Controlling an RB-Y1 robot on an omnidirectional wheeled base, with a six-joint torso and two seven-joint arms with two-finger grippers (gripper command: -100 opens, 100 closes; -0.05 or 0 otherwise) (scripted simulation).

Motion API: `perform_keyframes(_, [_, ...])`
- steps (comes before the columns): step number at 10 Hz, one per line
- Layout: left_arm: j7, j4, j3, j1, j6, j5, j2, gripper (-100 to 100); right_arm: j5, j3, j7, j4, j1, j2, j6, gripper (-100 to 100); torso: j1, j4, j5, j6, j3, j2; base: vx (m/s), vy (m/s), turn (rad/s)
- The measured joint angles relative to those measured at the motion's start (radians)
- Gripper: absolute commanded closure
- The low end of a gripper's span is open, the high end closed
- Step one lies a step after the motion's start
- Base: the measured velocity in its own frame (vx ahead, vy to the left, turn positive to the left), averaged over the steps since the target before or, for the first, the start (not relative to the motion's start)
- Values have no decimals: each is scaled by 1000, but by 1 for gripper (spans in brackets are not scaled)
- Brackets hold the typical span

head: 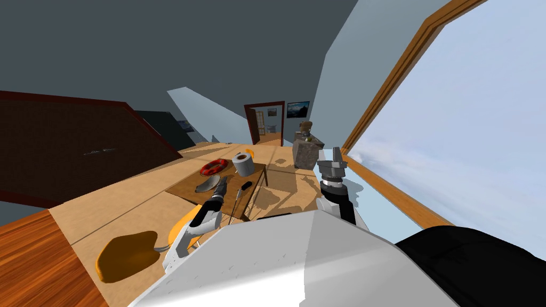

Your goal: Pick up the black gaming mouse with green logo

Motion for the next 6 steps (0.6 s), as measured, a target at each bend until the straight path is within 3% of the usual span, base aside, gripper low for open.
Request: perform_keyframes(6, [-25,100,41,-50,153,4,16,-100,0,0,0,0,0,0,0,0,-1,-1,0,0,-1,-2,78,-47,31])
